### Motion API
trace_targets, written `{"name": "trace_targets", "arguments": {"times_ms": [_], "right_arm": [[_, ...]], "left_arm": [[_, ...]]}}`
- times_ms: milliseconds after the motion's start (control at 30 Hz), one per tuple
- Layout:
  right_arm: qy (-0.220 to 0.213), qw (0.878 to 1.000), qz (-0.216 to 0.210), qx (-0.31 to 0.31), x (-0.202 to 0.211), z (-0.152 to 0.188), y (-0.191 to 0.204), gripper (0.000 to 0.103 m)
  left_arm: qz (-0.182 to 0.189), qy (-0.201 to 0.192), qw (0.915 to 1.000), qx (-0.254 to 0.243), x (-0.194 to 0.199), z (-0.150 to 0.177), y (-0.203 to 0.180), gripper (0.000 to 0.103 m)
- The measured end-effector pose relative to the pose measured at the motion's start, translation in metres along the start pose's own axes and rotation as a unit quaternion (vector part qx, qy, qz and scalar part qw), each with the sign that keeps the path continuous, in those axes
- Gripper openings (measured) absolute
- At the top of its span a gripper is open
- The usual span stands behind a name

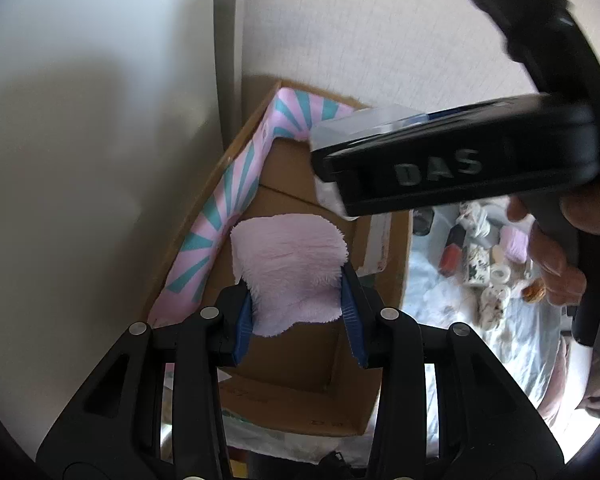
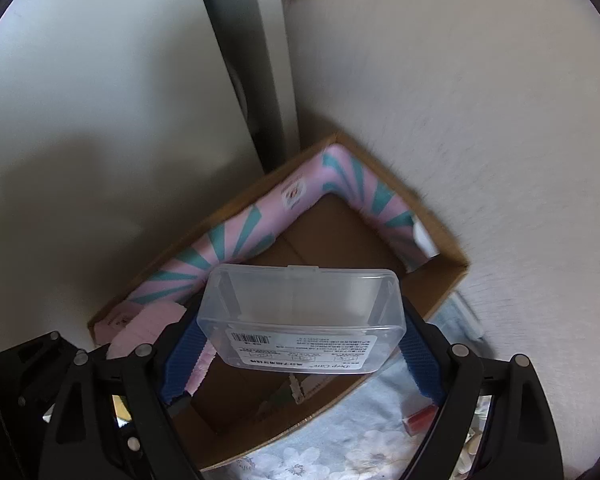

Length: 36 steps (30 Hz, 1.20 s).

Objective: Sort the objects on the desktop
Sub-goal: 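Carry both items to the cardboard box and open both tools to drop them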

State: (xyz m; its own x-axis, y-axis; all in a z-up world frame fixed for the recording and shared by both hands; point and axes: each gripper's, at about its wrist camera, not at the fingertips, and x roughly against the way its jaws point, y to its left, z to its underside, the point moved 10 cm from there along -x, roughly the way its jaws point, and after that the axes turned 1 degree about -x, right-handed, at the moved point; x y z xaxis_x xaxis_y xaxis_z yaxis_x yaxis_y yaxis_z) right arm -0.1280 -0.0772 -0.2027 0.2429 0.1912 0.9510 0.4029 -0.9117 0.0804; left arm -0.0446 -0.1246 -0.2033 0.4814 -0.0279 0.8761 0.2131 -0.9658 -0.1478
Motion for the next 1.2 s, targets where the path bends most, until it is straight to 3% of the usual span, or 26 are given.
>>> {"name": "trace_targets", "arguments": {"times_ms": [467, 600, 633, 667, 700, 733, 1000, 1200], "right_arm": [[0.038, 0.999, 0.004, 0.026, -0.029, 0.009, 0.009, 0.086], [0.055, 0.998, -0.009, 0.018, -0.035, 0.017, 0.011, 0.087], [0.056, 0.998, -0.008, 0.017, -0.037, 0.018, 0.011, 0.088], [0.054, 0.998, -0.004, 0.019, -0.038, 0.019, 0.010, 0.095], [0.055, 0.998, 0.004, 0.025, -0.039, 0.021, 0.009, 0.103], [0.055, 0.998, 0.010, 0.030, -0.040, 0.022, 0.009, 0.103], [0.030, 0.999, 0.007, -0.011, -0.029, 0.017, -0.005, 0.103], [0.032, 0.999, 0.013, -0.006, -0.031, 0.020, -0.011, 0.103]], "left_arm": [[0.004, 0.034, 0.9993, -0.012, -0.033, 0.012, -0.004, 0.035], [-0.011, 0.043, 0.9987, -0.024, -0.037, 0.013, -0.006, 0.037], [-0.011, 0.048, 0.9986, -0.020, -0.040, 0.014, -0.006, 0.043], [-0.011, 0.056, 0.9983, -0.013, -0.042, 0.015, -0.005, 0.050], [-0.013, 0.058, 0.9982, -0.013, -0.044, 0.016, -0.005, 0.085], [-0.018, 0.054, 0.9982, -0.015, -0.044, 0.015, -0.004, 0.101], [-0.016, 0.037, 0.9989, -0.024, -0.041, 0.009, -0.008, 0.103], [-0.023, 0.031, 0.9987, -0.033, -0.042, 0.003, -0.013, 0.103]]}}
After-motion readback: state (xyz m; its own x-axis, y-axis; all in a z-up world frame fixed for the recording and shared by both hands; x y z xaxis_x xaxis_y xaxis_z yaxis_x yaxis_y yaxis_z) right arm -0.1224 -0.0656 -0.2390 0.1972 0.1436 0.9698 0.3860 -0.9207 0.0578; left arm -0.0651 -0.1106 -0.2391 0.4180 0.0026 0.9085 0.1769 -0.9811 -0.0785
